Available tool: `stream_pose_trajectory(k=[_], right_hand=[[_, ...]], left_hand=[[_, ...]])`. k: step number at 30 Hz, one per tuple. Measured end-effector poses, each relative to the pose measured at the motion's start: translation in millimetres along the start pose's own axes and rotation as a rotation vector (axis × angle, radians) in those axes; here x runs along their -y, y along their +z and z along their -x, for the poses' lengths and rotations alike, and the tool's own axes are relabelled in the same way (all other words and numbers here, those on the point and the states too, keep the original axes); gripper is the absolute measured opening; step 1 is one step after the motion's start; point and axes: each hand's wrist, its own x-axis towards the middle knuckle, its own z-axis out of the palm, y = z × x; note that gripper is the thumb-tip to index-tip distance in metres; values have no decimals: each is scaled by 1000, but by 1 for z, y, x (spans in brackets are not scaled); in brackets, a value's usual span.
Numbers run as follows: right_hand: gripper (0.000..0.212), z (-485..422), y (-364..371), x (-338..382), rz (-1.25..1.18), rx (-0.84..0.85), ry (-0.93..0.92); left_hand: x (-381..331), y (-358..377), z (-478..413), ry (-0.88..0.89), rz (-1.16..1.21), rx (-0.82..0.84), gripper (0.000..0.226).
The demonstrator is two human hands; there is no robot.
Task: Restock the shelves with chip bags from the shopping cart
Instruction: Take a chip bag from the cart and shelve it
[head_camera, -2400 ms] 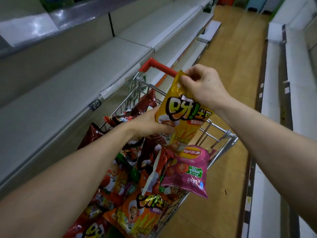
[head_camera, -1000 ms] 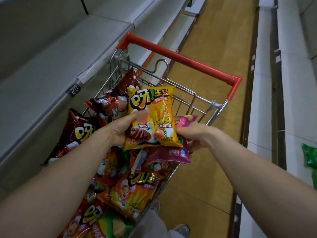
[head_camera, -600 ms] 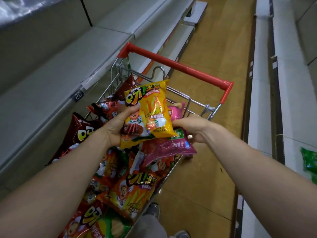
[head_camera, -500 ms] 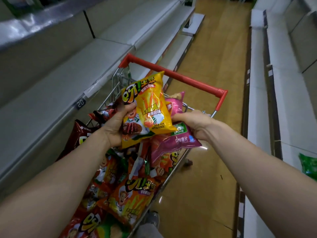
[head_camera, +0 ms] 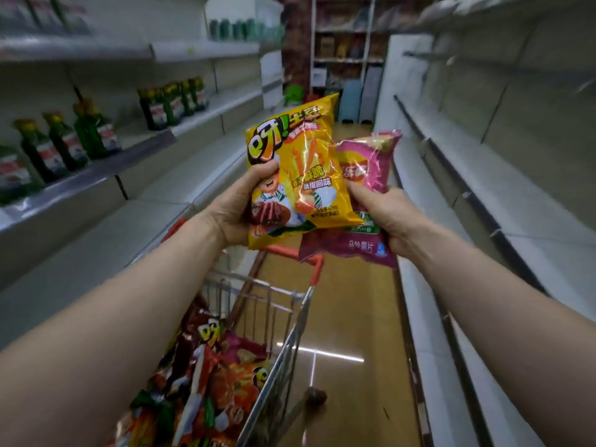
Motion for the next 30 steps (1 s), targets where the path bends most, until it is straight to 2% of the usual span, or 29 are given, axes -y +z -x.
stream_pose_trajectory(k=[2, 5, 9, 13, 16, 18, 21, 23, 26, 30], right_hand=[[42, 6, -34, 21, -11, -101, -119], [31, 23, -85, 50, -10, -199, -217], [34, 47, -147, 78, 2, -315, -315], [53, 67, -198, 100, 36, -527, -342], [50, 80, -231, 112, 101, -680, -378], [46, 87, -251, 122, 95, -740, -377], [53, 94, -278, 135, 43, -814, -347], [50, 98, -293, 142, -11, -851, -307], [31, 104, -316, 150, -70, -899, -261], [28, 106, -342, 156, -101, -1024, -234]], left_hand=[[-9, 32, -19, 16, -108, 58, 87], [-19, 86, -47, 46, -234, 159, 78], [-26, 160, -78, 65, -257, 234, 83], [-27, 225, -106, 55, -258, 291, 56], [-26, 263, -127, 25, -237, 346, 77], [-26, 291, -141, 18, -230, 379, 59], [-28, 332, -164, -5, -251, 427, 36], [-30, 357, -182, -32, -255, 469, 34], [-30, 390, -210, -85, -309, 551, 37], [-27, 428, -246, -142, -364, 665, 36]])
